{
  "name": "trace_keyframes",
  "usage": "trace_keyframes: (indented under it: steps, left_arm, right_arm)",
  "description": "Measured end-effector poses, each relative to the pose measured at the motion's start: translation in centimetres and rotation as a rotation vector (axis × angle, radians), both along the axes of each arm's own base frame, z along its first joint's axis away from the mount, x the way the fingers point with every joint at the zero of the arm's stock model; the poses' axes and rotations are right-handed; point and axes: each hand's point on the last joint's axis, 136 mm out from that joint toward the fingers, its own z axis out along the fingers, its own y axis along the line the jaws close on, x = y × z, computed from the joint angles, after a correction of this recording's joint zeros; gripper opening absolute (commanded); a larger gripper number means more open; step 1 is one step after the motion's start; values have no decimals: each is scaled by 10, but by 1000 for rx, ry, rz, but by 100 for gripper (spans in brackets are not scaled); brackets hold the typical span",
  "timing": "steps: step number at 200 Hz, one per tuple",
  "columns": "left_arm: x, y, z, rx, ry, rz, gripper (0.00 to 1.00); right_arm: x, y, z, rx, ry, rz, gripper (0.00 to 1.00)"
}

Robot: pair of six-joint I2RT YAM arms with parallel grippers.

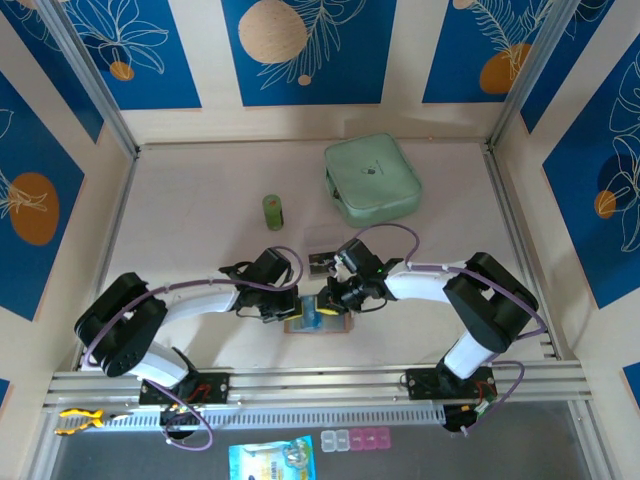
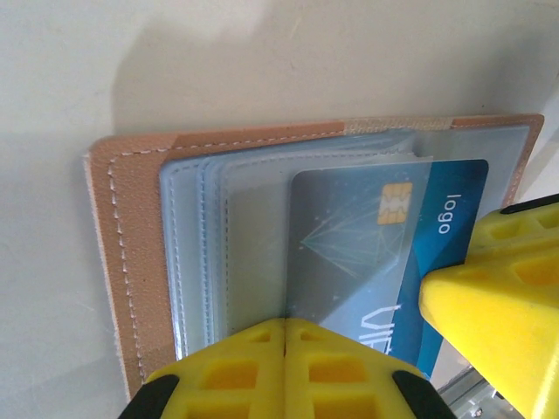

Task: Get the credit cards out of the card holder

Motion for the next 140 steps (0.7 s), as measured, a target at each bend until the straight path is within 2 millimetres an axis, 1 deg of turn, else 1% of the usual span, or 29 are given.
trace_keyframes:
  steps: [61,96,140]
  left_arm:
    - [0,0,0,0,1,0,5]
    - [0,0,0,0,1,1,5]
    - [0,0,0,-1,4,6,5]
  right_arm:
    - [3,-14,6,-31,-22,-10,12]
    - [0,-26,8,-80,-39,2,11]
    - [4,-33,20,-117,-80,27,11]
